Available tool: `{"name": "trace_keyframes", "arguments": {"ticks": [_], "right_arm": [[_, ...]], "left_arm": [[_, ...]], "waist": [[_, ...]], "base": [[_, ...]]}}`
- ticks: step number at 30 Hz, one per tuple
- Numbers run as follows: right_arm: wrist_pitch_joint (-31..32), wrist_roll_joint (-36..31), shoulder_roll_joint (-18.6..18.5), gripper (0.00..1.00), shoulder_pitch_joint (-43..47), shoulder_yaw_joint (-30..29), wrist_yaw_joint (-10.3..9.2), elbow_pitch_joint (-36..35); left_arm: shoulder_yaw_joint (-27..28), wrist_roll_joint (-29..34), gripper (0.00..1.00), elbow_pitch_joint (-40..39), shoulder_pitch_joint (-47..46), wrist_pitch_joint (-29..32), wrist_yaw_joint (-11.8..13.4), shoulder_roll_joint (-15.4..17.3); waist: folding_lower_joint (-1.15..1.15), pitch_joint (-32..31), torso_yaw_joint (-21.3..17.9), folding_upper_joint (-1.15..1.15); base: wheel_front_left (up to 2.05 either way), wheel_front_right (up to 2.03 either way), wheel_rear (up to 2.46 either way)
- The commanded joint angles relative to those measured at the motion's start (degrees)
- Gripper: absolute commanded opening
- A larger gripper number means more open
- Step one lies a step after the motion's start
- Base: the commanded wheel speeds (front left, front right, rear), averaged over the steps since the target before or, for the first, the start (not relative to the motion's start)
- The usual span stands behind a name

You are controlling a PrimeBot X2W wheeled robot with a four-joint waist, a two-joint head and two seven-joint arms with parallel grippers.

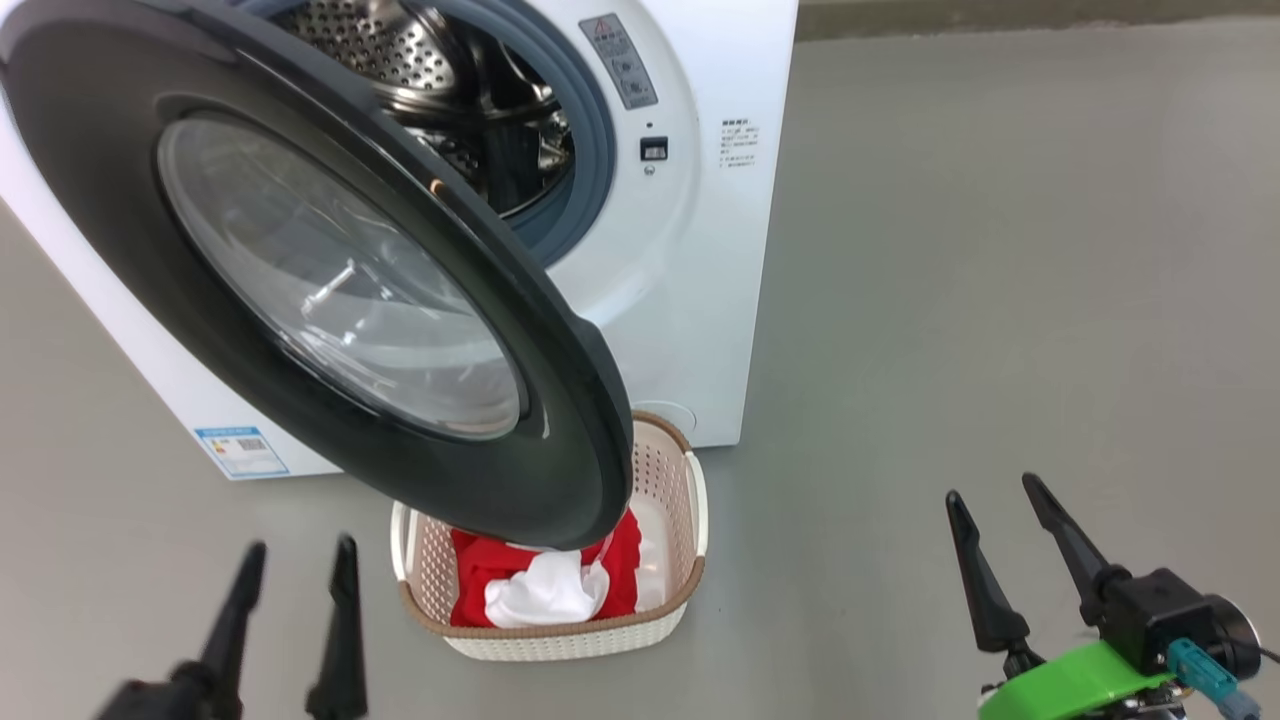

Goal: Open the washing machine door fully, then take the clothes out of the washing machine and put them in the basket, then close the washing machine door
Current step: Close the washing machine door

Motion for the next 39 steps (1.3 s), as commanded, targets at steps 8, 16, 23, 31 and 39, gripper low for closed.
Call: {"name": "trace_keyframes", "arguments": {"ticks": [8, 16, 23, 31, 39], "right_arm": [[0.8, -1.1, -0.6, 1.0, 2.2, 1.1, 0.36, -1.9], [1.2, -0.9, -0.6, 1.0, 3.5, 1.1, 0.36, -2.2], [1.6, -0.9, -0.6, 1.0, 3.8, 0.8, 0.36, -2.6], [1.5, -0.8, -0.6, 1.0, 3.7, 0.6, 0.36, -2.7], [1.4, -0.5, -0.6, 1.0, 3.5, 0.7, 0.36, -2.5]], "left_arm": [[-0.7, 4.2, 1.0, 2.4, 1.2, -0.1, 1.6, 1.6], [-1.5, 4.7, 1.0, 4.4, 2.0, -0.5, 2.3, 1.4], [-1.3, 4.4, 1.0, 4.7, 2.0, -0.9, 2.9, 1.2], [-1.5, 4.3, 1.0, 4.8, 1.9, -0.9, 3.3, 1.2], [-1.7, 4.3, 1.0, 4.8, 1.9, -1.0, 3.7, 1.3]], "waist": [[0.0, -2.0, -0.4, 0.0], [0.0, -2.7, -0.9, 0.0], [0.0, -2.7, -1.2, 0.0], [0.0, -2.6, -1.3, 0.0], [0.0, -2.4, -1.4, 0.0]], "base": [[0.0, 0.0, 0.0], [0.0, 0.0, 0.0], [0.0, 0.0, 0.0], [0.0, 0.0, 0.0], [0.0, 0.0, 0.0]]}}
